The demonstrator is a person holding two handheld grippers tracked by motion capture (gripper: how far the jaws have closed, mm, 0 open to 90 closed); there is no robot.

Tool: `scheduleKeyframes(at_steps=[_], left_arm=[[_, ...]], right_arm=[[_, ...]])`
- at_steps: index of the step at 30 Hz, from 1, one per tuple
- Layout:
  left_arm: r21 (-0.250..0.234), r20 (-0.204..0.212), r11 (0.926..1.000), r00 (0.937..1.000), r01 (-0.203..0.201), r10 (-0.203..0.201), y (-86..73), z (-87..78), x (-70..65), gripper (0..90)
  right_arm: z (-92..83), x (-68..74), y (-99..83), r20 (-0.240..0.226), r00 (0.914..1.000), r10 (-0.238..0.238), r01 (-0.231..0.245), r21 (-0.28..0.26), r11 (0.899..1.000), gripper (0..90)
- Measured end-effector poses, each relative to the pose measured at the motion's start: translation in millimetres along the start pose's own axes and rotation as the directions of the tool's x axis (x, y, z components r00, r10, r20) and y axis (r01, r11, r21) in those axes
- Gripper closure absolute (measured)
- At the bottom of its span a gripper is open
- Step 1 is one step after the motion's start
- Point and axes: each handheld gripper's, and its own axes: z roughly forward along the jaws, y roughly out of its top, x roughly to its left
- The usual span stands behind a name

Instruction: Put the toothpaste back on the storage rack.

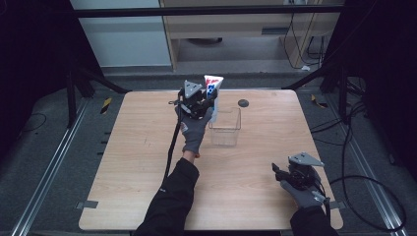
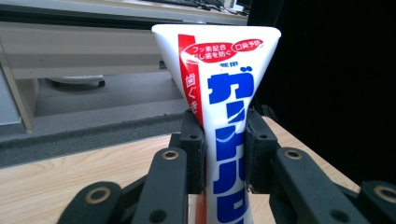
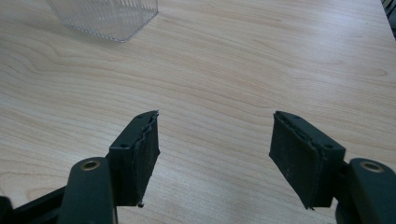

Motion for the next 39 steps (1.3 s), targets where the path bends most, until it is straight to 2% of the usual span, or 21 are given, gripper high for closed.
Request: scheduleKeyframes(at_steps=[7,8,13,16,24,33,39], left_arm=[[0.005,0.010,0.9999,0.9999,0.012,-0.012,-3.7,12.7,-5.6,72.4],[0.007,0.002,1.0000,1.0000,0.000,0.000,-5.2,15.7,-7.3,72.4],[0.020,0.005,0.9998,1.0000,0.007,-0.007,-9.2,22.2,-5.5,72.4],[0.034,-0.004,0.9994,1.0000,-0.004,0.004,-14.2,27.2,-5.0,72.3],[0.038,-0.013,0.9993,0.9999,-0.004,0.004,-24.6,30.7,-3.7,72.3],[0.058,0.009,0.9983,0.9999,-0.008,0.008,-42.9,35.7,-4.9,72.2],[0.082,0.010,0.9964,0.9998,-0.020,0.020,-56.1,37.8,-6.6,71.9]], right_arm=[[1.0,0.8,-0.2,-0.009,1.0000,-0.003,0.003,0.002,1.000,32.5],[1.2,1.1,-0.3,-0.008,0.9999,-0.006,0.006,0.003,1.000,32.4],[1.5,1.2,-0.5,-0.007,0.9999,-0.010,0.010,0.002,1.000,32.4],[2.0,2.0,-0.5,-0.018,0.9998,-0.011,0.011,0.006,1.000,32.3],[2.7,2.2,-0.8,-0.014,0.9998,-0.013,0.013,0.006,1.000,32.3],[3.2,2.6,-0.9,-0.014,0.9998,-0.016,0.016,0.008,1.000,32.3],[3.3,3.1,-0.9,-0.015,0.9997,-0.017,0.017,0.007,1.000,32.2]])
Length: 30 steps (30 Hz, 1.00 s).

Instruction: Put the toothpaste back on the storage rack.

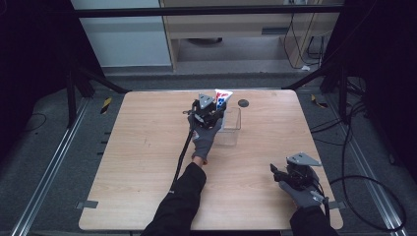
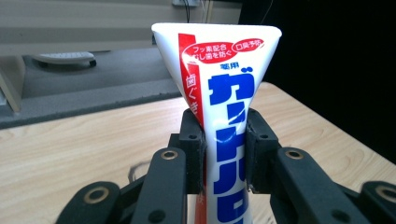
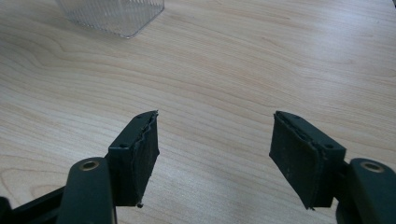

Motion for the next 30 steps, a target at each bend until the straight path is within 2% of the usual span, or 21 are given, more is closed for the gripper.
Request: scheduleKeyframes(at_steps=[5,10,15,18,21,26,30], left_arm=[[0.024,-0.008,0.9996,0.9999,-0.012,0.012,-9.2,-0.1,0.7,71.7],[0.024,-0.020,0.9992,0.9992,-0.033,0.033,-11.6,-0.8,-0.7,71.3],[0.046,-0.028,0.9984,0.9991,-0.032,0.033,-16.9,0.4,0.0,71.0],[0.055,-0.025,0.9980,0.9991,-0.031,0.033,-23.1,1.2,1.1,70.8],[0.077,-0.023,0.9959,0.9985,-0.048,0.050,-30.0,2.9,0.3,70.5],[0.087,-0.002,0.9944,0.9982,-0.060,0.060,-33.4,2.1,-1.5,69.5],[0.089,0.013,0.9948,0.9987,-0.051,0.050,-33.8,0.6,-1.5,65.9]], right_arm=[[0.5,0.0,0.0,0.000,1.0000,0.000,0.000,0.003,1.000,32.1],[0.5,0.5,0.2,-0.001,1.0000,0.005,-0.005,0.006,1.000,31.8],[0.5,0.3,0.2,-0.001,1.0000,0.004,-0.004,0.005,1.000,31.7],[0.7,0.3,0.2,0.001,1.0000,0.003,-0.003,0.008,1.000,31.7],[1.2,0.4,0.2,0.004,1.0000,0.001,-0.001,0.010,1.000,31.7],[1.2,0.9,0.2,0.006,1.0000,0.002,-0.002,0.009,1.000,31.6],[0.8,1.2,0.4,0.003,1.0000,-0.001,0.001,0.006,1.000,31.4]])
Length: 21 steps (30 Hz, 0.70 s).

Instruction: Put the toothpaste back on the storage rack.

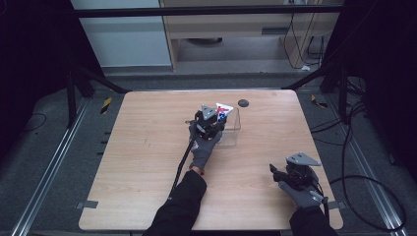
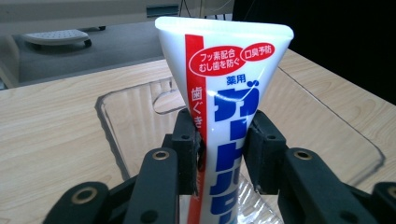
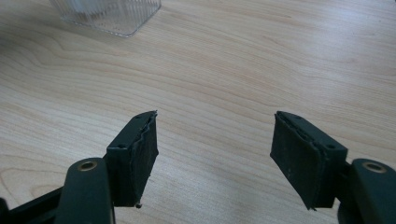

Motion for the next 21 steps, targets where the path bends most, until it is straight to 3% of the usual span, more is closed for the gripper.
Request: scheduleKeyframes(at_steps=[1,8,13,14,17,18,21], left_arm=[[-0.005,0.019,0.9999,0.9997,0.015,-0.015,-0.4,-2.0,0.1,64.7],[-0.015,0.038,0.9998,0.9992,0.014,-0.014,6.9,-18.1,0.3,50.0],[-0.009,0.068,0.9997,0.9974,-0.021,0.021,15.5,-43.3,3.0,44.9],[-0.001,0.083,0.9995,0.9960,-0.031,0.031,18.1,-54.5,5.6,43.7],[0.006,0.105,0.9996,0.9940,-0.029,0.029,19.5,-66.2,10.0,42.3],[0.020,0.120,0.9994,0.9924,-0.028,0.025,20.1,-78.2,15.2,41.8],[0.035,0.117,0.9982,0.9921,-0.050,0.046,19.4,-91.1,19.6,41.2]], right_arm=[[0.0,0.0,0.0,0.000,1.0000,0.000,0.000,0.000,1.000,31.4],[0.8,1.5,0.6,0.000,1.0000,0.007,-0.007,0.000,1.000,31.1],[0.9,1.7,0.7,0.007,1.0000,0.004,-0.004,-0.001,1.000,30.9],[0.4,1.2,0.8,0.012,0.9999,0.005,-0.005,-0.001,1.000,30.6],[-0.6,0.8,0.9,0.015,0.9998,0.009,-0.009,-0.005,1.000,30.2],[-0.9,0.8,0.9,0.016,0.9998,0.010,-0.010,-0.007,1.000,30.1],[-1.9,1.2,1.0,0.013,0.9998,0.015,-0.014,-0.009,1.000,29.9]])
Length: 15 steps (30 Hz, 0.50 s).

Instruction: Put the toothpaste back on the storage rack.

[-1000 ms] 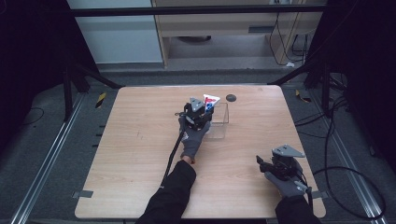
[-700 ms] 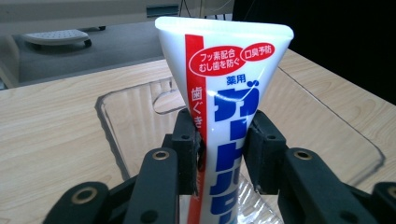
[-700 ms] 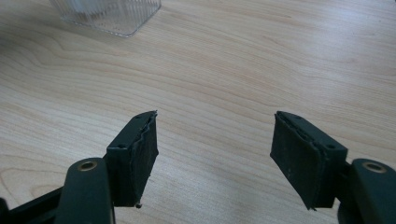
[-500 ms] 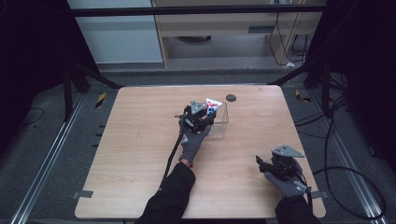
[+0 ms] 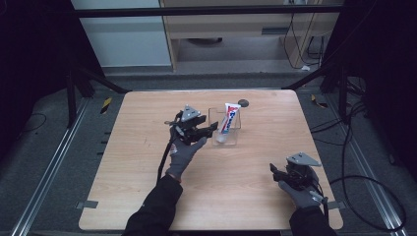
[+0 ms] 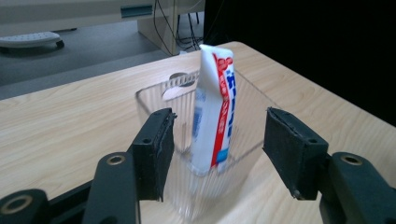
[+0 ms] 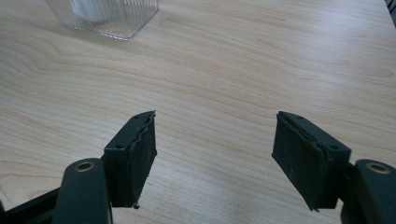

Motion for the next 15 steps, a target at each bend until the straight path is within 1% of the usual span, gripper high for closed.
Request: scheduleKeyframes(at_steps=[1,2,3,4,6,8,11,12,13,14,15], left_arm=[[0.012,-0.007,0.9998,0.9999,-0.014,0.015,-3.7,-14.3,3.4,40.6],[0.012,-0.007,0.9998,0.9999,-0.014,0.015,-3.7,-14.3,3.4,40.6],[0.016,-0.006,0.9998,0.9999,-0.011,0.011,-6.8,-20.8,5.6,40.6],[0.030,-0.013,0.9995,0.9999,-0.011,0.011,-15.0,-33.2,9.8,40.6],[0.047,-0.027,0.9989,0.9996,-0.009,0.010,-25.5,-44.3,14.1,40.7],[0.057,-0.043,0.9984,0.9990,-0.002,0.005,-37.1,-54.1,18.6,40.3],[0.086,-0.074,0.9963,0.9972,-0.004,0.010,-53.4,-67.8,26.3,39.2],[0.086,-0.074,0.9963,0.9972,-0.004,0.010,-53.4,-67.8,26.3,39.2],[0.099,-0.094,0.9950,0.9955,0.011,-0.002,-63.4,-76.2,31.6,39.1],[0.099,-0.094,0.9950,0.9955,0.011,-0.002,-63.4,-76.2,31.6,39.2],[0.105,-0.104,0.9943,0.9946,0.019,-0.008,-68.2,-80.2,34.2,39.5]], right_arm=[[-0.8,0.0,-0.1,0.003,1.0000,-0.004,0.004,-0.003,1.000,29.7],[-1.3,0.3,0.1,0.002,1.0000,0.000,0.000,-0.007,1.000,29.6],[-1.3,0.3,0.1,0.002,1.0000,0.000,0.000,-0.007,1.000,29.6],[-1.7,0.3,0.2,0.003,1.0000,-0.002,0.002,-0.011,1.000,29.1],[-1.9,0.5,0.2,0.004,1.0000,0.001,-0.001,-0.009,1.000,28.5],[-1.9,0.4,0.1,0.005,1.0000,0.004,-0.004,-0.004,1.000,28.0],[-2.4,-0.7,-0.6,0.010,0.9999,0.005,-0.005,0.000,1.000,27.6],[-2.9,-0.6,-1.1,0.011,0.9999,0.010,-0.010,0.000,1.000,27.5],[-3.4,-0.7,-1.6,0.012,0.9998,0.015,-0.015,0.002,1.000,27.4],[-3.6,-1.3,-2.2,0.015,0.9998,0.012,-0.012,0.000,1.000,27.4],[-4.0,-1.3,-2.7,0.013,0.9998,0.017,-0.017,0.001,1.000,27.2]])
